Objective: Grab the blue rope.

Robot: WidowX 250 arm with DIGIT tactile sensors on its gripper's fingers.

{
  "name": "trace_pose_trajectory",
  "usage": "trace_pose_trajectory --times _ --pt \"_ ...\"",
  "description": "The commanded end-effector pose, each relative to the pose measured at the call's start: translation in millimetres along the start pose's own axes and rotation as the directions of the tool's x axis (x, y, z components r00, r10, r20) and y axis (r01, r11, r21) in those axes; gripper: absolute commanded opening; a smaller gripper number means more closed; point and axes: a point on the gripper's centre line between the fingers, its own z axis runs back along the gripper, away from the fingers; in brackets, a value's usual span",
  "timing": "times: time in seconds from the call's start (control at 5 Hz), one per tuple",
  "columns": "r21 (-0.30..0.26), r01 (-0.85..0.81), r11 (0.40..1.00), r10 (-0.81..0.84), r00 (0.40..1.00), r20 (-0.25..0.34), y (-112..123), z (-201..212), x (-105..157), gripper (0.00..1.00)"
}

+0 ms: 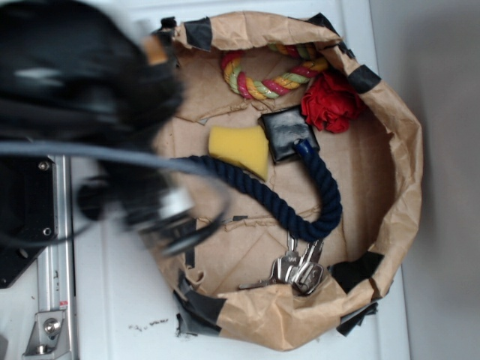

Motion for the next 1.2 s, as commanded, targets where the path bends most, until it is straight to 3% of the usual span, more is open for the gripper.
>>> trace_pose_trajectory --times 0.0,0.2,0.4,0.6,0.8,1.0 --pt "0.014 0.105 0.994 -0.105 0.991 0.082 -59.1 -64.5 66.5 1.0" --pt "-0.079 0.283 0.956 -0.27 0.953 0.138 -86.8 -100.0 82.2 1.0" --pt "-0.06 0.382 0.922 -0.375 0.922 0.101 -97.6 -127.2 74.1 1.0" --pt "-0.07 0.419 0.905 -0.416 0.908 0.055 -101.8 -143.3 48.8 1.0" --pt "-0.098 0.521 0.848 -0.525 0.851 -0.022 -106.3 -146.9 16.6 1.0" --pt "-0.063 0.569 0.82 -0.573 0.817 -0.074 -94.7 -148.8 -4.3 0.0"
